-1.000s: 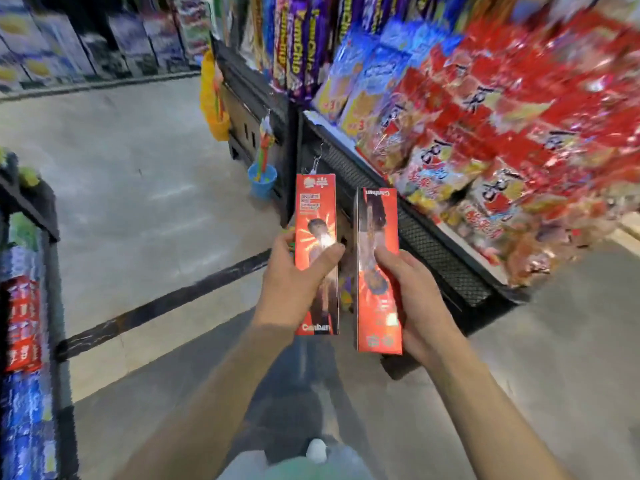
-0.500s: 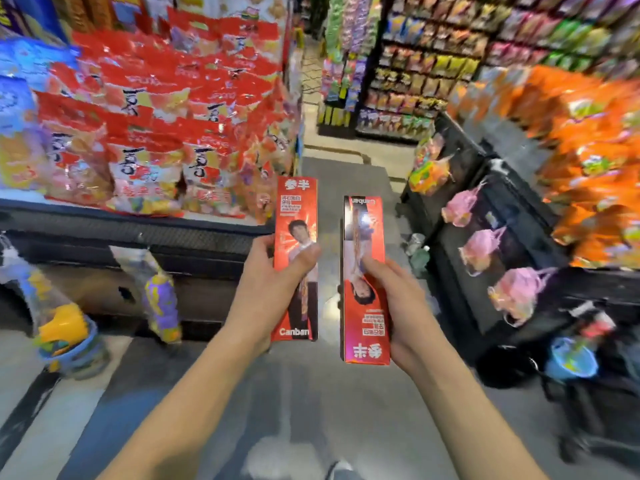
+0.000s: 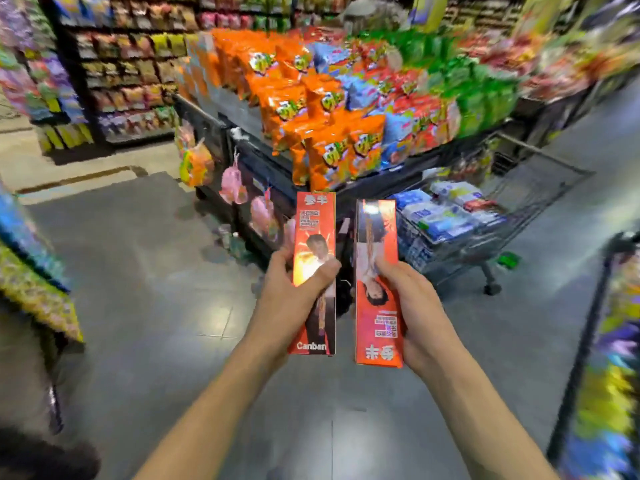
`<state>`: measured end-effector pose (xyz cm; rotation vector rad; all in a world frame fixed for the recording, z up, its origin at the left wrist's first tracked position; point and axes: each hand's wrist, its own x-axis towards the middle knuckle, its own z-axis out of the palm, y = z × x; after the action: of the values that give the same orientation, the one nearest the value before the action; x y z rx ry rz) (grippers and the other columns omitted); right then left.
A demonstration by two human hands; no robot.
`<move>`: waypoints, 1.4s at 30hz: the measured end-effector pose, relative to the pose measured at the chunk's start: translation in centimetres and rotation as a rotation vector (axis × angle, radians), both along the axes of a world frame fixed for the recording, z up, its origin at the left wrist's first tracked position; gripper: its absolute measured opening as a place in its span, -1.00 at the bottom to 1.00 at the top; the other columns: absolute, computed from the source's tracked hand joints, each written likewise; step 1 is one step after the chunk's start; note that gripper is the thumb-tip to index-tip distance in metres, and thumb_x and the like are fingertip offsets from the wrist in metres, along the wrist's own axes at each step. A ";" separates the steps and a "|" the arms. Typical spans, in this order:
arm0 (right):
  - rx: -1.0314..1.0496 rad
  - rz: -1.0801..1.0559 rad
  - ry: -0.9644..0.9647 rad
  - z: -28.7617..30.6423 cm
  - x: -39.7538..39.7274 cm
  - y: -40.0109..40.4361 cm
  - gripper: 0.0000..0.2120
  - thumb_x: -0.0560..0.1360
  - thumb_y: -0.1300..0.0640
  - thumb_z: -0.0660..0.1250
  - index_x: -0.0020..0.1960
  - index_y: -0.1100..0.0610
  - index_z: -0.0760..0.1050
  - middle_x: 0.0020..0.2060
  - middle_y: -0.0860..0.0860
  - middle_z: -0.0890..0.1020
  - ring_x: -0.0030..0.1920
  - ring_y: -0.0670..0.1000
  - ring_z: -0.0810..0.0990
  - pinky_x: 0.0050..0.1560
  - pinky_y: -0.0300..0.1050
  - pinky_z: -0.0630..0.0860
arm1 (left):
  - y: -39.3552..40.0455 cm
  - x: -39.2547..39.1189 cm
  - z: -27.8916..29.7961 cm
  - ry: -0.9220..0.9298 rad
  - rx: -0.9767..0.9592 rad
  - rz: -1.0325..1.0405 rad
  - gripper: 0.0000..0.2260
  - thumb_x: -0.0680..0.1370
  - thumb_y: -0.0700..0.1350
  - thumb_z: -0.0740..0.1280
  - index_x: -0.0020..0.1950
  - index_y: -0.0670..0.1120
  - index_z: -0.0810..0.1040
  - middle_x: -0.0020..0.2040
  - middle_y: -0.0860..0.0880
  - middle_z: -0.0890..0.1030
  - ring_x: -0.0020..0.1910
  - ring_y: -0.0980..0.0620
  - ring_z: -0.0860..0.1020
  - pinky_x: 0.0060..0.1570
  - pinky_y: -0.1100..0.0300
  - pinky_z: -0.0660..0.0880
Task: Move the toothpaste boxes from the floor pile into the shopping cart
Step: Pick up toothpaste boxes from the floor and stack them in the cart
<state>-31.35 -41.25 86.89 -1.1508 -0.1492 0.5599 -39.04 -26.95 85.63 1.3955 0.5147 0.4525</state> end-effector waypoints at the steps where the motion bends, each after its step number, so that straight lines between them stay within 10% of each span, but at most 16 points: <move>1: -0.015 -0.054 0.002 -0.1 1.8 -1.9 -0.80 0.56 0.11 0.36 -0.19 0.14 0.42 -0.40 0.07 0.42 -0.39 0.05 0.38 -0.24 -0.05 0.35 | -1.6 2.4 -0.1 0.000 0.010 -0.040 -0.49 0.37 0.10 0.59 0.22 0.02 0.49 0.08 -0.02 0.70 0.03 -0.05 0.69 0.16 -0.19 0.57; 20: -0.184 -0.674 0.081 -3.6 34.7 -22.6 -0.74 0.45 0.12 0.50 0.01 0.19 0.48 -0.18 0.23 0.53 -0.18 0.16 0.51 -0.14 0.03 0.51 | -19.3 45.7 -3.5 0.082 0.100 -0.613 -0.33 0.19 0.16 0.63 0.19 0.01 0.47 0.03 0.08 0.67 -0.12 0.23 0.64 -0.09 0.31 0.50; 28: -0.201 -0.768 0.117 -4.1 47.5 -26.8 -0.54 0.40 0.11 0.53 0.20 0.27 0.50 -0.07 0.29 0.60 -0.08 0.22 0.55 0.03 0.18 0.52 | -23.8 60.8 -5.0 0.162 0.139 -0.687 -0.25 0.11 0.24 0.57 0.22 0.03 0.48 0.08 0.05 0.67 0.04 0.08 0.65 0.17 0.02 0.56; 38: -0.319 -0.666 0.182 -8.4 67.8 -32.3 -0.53 0.37 0.19 0.57 0.20 0.20 0.47 -0.10 0.17 0.68 -0.27 0.02 0.65 -0.27 -0.09 0.63 | -29.2 79.8 -8.4 0.223 0.295 -0.605 -0.63 0.38 0.00 0.59 0.12 0.05 0.57 -0.04 0.15 0.69 -0.11 0.26 0.63 -0.08 0.30 0.51; 42: -0.323 -0.608 0.216 -10.0 75.5 -34.4 -0.50 0.37 0.19 0.58 0.23 0.18 0.46 -0.03 0.18 0.71 -0.11 0.16 0.72 0.02 0.17 0.65 | -31.2 86.4 -9.4 0.277 0.396 -0.584 -0.70 0.39 0.01 0.58 0.06 0.05 0.61 -0.08 0.15 0.69 -0.15 0.29 0.62 -0.16 0.40 0.49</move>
<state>44.13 -75.66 76.87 -1.3584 0.4816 0.1613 47.31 -58.11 76.25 1.9189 0.2191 -0.1259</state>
